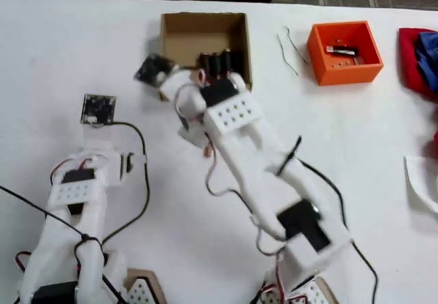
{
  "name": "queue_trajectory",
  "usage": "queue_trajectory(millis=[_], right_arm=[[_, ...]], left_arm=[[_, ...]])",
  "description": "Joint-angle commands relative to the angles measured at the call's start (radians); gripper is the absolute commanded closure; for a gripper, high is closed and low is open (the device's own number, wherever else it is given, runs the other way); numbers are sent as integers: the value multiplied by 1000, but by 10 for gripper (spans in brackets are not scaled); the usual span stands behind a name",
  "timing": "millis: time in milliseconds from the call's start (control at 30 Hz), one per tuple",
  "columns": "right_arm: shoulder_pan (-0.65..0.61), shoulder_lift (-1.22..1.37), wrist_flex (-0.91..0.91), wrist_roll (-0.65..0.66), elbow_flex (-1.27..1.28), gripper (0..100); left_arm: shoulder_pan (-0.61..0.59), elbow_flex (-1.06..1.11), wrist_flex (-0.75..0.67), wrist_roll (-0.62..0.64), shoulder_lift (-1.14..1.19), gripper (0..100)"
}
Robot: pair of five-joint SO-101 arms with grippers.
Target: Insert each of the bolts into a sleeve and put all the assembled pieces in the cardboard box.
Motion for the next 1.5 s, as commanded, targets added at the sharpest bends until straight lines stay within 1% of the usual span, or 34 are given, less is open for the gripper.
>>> queue_trajectory(millis=[0, 100, 200, 300, 367, 467, 733, 1000, 1467], right_arm=[[42, -77, -360, 120, 215, 879], [68, -15, -473, 187, 235, 879], [81, 101, -481, 244, 169, 879], [94, 229, -472, 273, 66, 876], [99, 306, -433, 275, -23, 872], [101, 401, -329, 269, -172, 836], [104, 596, -166, 269, -483, 854], [97, 670, -64, 272, -646, 854], [42, 671, -68, 269, -658, 854]], left_arm=[[-3, -4, -14, -3, 2, 770], [-3, -4, -14, -3, 2, 770], [-3, -4, -14, -3, 2, 770], [-3, -4, -14, -3, 2, 770], [-3, -4, -14, -3, 2, 770], [-3, -4, -14, -3, 2, 770], [-3, -4, -14, -5, 2, 770], [-3, -4, -14, -5, 2, 770], [-3, -2, -14, -5, 2, 770]])
